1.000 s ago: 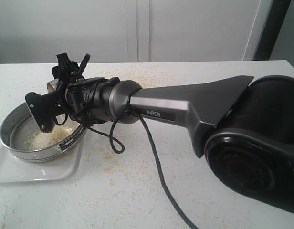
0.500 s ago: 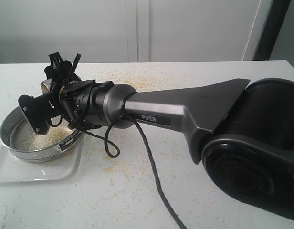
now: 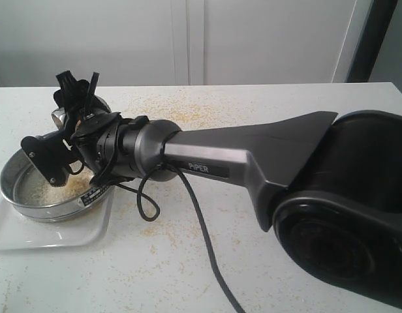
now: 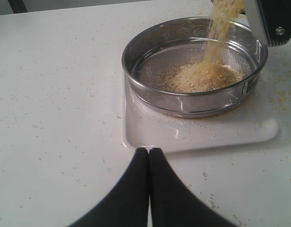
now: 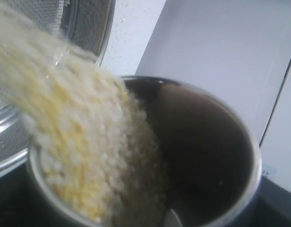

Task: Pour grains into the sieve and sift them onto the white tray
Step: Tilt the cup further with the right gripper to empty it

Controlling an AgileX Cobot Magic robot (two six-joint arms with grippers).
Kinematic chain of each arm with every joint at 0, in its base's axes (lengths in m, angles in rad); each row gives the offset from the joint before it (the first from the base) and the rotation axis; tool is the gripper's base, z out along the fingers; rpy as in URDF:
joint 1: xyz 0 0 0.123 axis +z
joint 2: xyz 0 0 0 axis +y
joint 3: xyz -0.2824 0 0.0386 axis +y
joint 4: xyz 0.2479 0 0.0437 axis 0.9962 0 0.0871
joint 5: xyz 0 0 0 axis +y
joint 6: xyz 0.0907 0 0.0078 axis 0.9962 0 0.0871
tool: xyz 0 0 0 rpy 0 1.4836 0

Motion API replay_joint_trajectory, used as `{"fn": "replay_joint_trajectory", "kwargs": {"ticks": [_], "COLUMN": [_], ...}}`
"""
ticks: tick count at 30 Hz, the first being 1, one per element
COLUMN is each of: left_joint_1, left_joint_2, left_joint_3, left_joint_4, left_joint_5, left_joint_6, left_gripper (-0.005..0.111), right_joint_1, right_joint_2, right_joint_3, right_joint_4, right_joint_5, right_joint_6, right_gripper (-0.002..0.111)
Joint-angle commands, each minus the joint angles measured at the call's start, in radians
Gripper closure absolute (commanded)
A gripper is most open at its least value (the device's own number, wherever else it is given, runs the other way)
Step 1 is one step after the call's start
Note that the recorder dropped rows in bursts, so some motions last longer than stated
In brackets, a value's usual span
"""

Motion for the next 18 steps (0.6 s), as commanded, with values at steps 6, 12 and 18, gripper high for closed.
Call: {"fn": "replay_joint_trajectory", "kwargs": {"ticks": [6,12,18], "left_joint_1": [-0.002,-0.002,-0.002], "left_joint_2": [-0.005,-0.005,-0.005], "left_joint_3": [0.003,0.003,0.003], "left_joint_4": [-0.007,-0.007,-0.007], "left_joint_5": [-0.003,-0.003,-0.003], "left_joint_6": [-0.001,-0.001,-0.001], "left_gripper": [0.107,0.107,0.107], "right_joint_1": [0.001,0.001,0.001], "right_joint_2": [-0.008,-0.008,-0.008], "right_joint_3": [-0.007,-0.007,-0.007], "right_joint_4": [-0.094,-0.118,-0.146], "right_joint_5": [0.021,0.021,0.019], "right_joint_6": [0.007,0.007,0.004], "right_gripper": [0.108,0.108,0.108]}}
